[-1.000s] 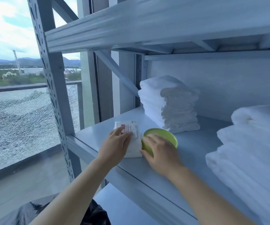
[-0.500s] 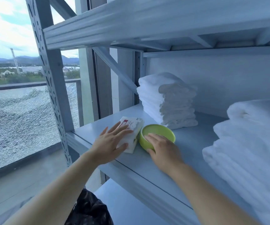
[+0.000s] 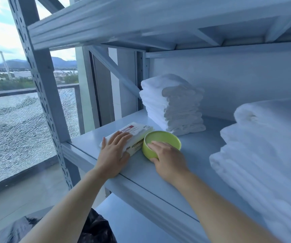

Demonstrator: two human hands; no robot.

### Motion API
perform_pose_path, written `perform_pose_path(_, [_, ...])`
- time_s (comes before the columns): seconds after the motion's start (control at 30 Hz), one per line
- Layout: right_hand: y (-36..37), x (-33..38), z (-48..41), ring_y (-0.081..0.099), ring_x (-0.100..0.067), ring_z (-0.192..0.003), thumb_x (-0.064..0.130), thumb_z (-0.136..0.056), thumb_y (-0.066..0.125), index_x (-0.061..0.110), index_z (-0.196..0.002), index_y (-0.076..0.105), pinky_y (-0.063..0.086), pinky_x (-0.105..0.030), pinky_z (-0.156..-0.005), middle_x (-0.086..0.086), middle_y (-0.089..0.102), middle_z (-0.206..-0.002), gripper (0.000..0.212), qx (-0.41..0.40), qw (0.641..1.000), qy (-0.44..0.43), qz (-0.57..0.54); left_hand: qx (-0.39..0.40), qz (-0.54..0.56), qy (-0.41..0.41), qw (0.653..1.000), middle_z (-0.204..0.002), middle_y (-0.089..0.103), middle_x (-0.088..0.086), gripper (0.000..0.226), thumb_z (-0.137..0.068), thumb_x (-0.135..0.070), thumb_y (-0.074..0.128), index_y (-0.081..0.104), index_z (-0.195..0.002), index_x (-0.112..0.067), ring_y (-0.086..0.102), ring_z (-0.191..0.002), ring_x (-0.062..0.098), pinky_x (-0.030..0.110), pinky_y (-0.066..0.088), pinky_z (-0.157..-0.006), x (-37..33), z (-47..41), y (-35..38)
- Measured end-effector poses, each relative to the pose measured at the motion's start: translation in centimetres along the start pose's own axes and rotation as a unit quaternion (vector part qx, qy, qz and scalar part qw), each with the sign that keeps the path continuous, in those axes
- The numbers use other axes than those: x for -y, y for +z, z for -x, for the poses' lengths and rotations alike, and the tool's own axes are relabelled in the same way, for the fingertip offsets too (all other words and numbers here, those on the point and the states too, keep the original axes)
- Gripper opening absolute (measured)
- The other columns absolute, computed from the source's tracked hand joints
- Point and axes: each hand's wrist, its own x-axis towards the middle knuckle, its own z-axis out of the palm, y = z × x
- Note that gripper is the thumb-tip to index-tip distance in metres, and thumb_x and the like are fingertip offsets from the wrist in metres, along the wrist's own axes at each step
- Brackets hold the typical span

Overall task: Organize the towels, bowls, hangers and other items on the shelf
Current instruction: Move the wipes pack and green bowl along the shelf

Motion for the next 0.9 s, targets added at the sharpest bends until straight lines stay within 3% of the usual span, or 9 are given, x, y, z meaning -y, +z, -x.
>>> perform_pose_path(0.17, [-0.1,0.0,0.0,0.034,-0.015,-0.134,0.02,-0.09,0.057,0.025,-0.138,0.043,0.027,-0.024,-0.105,0.006,0.04,-0.146,0.05,0.001,1.0,0.004,-0.011,-0.01,0.034,-0.022,0.999,-0.149,0.03,-0.007,0.056,-0.086,-0.007,0.048,0.037,-0.14,-0.021,0.011,-0.143,0.012,0.048,0.011,-0.116,0.1,0.0,0.1])
perform_pose_path(0.5, [-0.4,-0.3,0.2,0.027,-0.011,-0.139,0.033,-0.088,0.061,0.026,-0.138,0.043,0.029,-0.025,-0.106,0.005,0.033,-0.15,0.054,0.017,0.998,0.06,-0.026,-0.03,-0.001,-0.015,0.999,-0.147,0.034,-0.007,0.051,-0.089,-0.017,0.054,0.039,-0.138,-0.022,0.02,-0.14,0.014,0.046,0.024,-0.111,0.3,0.0,0.4])
perform_pose_path(0.6, [-0.8,0.1,0.4,0.03,-0.013,-0.138,0.037,-0.085,0.063,0.027,-0.136,0.045,0.031,-0.028,-0.106,0.005,0.035,-0.15,0.055,0.025,0.998,0.059,-0.022,-0.029,-0.038,-0.012,0.999,-0.15,0.031,-0.005,0.054,-0.09,-0.019,0.053,0.036,-0.141,-0.02,0.019,-0.142,0.016,0.046,0.019,-0.114,-0.3,-0.2,0.2])
perform_pose_path(0.7, [-2.4,-0.8,0.6,0.037,-0.014,-0.134,0.041,-0.08,0.068,0.027,-0.136,0.046,0.032,-0.028,-0.105,0.007,0.041,-0.146,0.061,0.035,0.997,0.061,-0.025,-0.021,-0.066,0.057,0.996,-0.152,0.027,-0.004,0.066,-0.085,-0.022,0.06,0.031,-0.144,-0.024,0.021,-0.141,0.018,0.041,0.014,-0.116,-1.6,-0.3,0.2])
perform_pose_path(0.8, [-3.7,-3.1,1.8,0.04,-0.012,-0.132,0.044,-0.075,0.072,0.029,-0.134,0.048,0.033,-0.027,-0.105,0.009,0.045,-0.143,0.065,0.035,0.997,0.067,-0.005,-0.003,0.007,0.103,0.995,-0.146,0.038,-0.006,0.062,-0.077,-0.022,0.069,0.046,-0.135,-0.031,0.035,-0.134,0.019,0.036,0.026,-0.11,-3.8,0.0,0.8])
perform_pose_path(0.9, [-3.6,-4.5,3.3,0.031,-0.005,-0.136,0.042,-0.075,0.073,0.028,-0.134,0.048,0.028,-0.024,-0.109,0.012,0.04,-0.146,0.066,0.037,0.997,0.06,-0.02,-0.025,0.059,0.084,0.994,-0.138,0.049,-0.007,0.049,-0.076,-0.018,0.072,0.059,-0.122,-0.032,0.046,-0.126,0.02,0.035,0.03,-0.106,-4.3,0.3,1.5])
